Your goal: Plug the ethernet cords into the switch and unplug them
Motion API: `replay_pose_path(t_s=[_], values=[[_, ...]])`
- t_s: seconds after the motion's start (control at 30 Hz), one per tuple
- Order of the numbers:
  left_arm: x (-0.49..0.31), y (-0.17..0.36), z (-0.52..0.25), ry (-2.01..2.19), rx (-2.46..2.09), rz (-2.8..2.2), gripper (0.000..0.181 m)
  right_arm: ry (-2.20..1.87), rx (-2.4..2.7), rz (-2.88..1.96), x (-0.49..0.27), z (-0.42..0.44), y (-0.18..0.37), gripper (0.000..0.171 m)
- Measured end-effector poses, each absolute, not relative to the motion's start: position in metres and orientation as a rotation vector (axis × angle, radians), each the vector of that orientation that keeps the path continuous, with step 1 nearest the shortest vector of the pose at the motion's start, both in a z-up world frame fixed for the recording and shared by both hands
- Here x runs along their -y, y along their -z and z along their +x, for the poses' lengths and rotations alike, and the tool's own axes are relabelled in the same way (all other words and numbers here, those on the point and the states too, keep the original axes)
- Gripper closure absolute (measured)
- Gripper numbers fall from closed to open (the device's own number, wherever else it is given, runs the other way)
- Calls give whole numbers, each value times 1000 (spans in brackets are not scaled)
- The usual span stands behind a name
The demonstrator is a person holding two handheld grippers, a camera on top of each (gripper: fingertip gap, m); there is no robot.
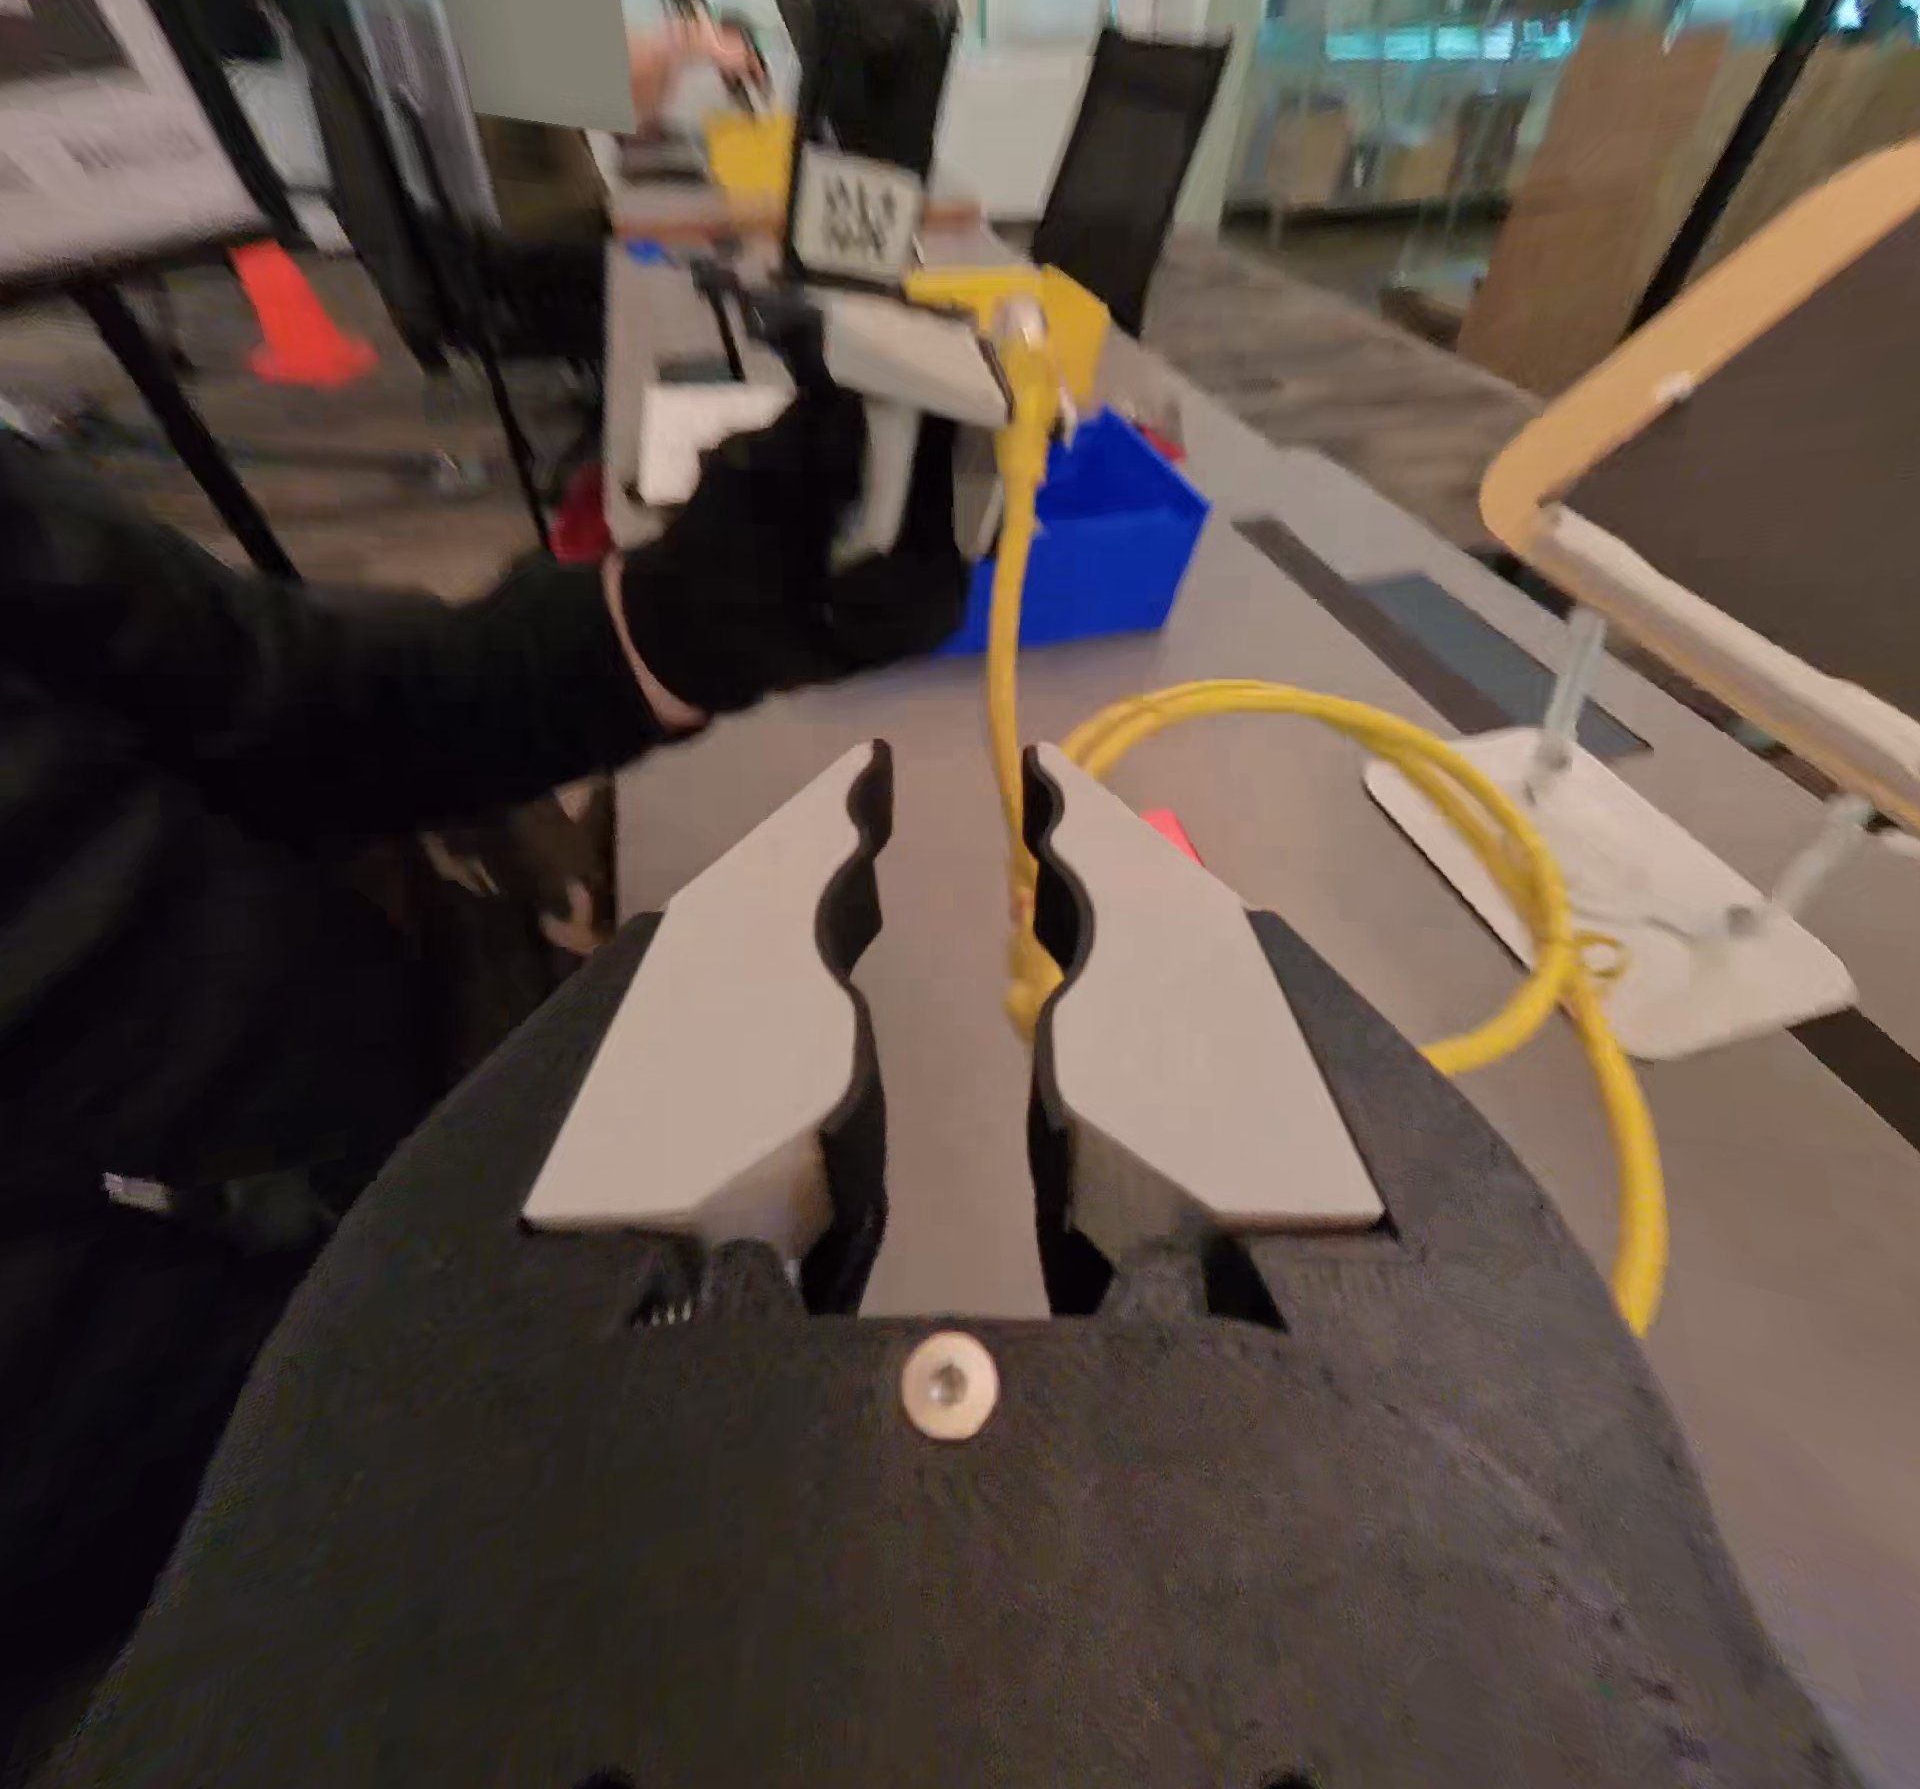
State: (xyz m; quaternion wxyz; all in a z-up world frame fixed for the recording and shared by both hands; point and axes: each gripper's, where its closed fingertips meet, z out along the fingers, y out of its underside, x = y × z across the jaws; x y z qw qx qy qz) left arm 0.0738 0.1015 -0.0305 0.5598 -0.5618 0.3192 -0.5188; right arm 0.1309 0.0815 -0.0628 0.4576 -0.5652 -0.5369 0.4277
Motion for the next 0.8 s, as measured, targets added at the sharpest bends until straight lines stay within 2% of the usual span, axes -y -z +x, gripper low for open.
replay_pose_path(t_s=[0.1,0.23,0.3,0.37,0.5,0.6,0.67,0.8], values=[[-100,30,79,1218,-766,-1322,173,-1023,1262,-1381,-86,129,52,143],[-96,31,92,1246,-784,-1307,173,-871,1299,-1425,-97,102,71,136],[-95,35,100,1259,-787,-1316,173,-761,1298,-1405,-104,92,77,146],[-97,37,102,1270,-758,-1310,173,-718,1329,-1382,-103,85,82,167],[-104,51,100,1299,-744,-1396,172,-288,1378,-1342,-121,94,93,169],[-110,53,89,1384,-666,-1433,148,86,1428,-1286,-137,107,100,168],[-112,59,86,1464,-636,-1496,142,221,1426,-1233,-142,112,98,169],[-108,72,94,1550,-609,-1599,141,444,1436,-1122,-149,119,94,169]])
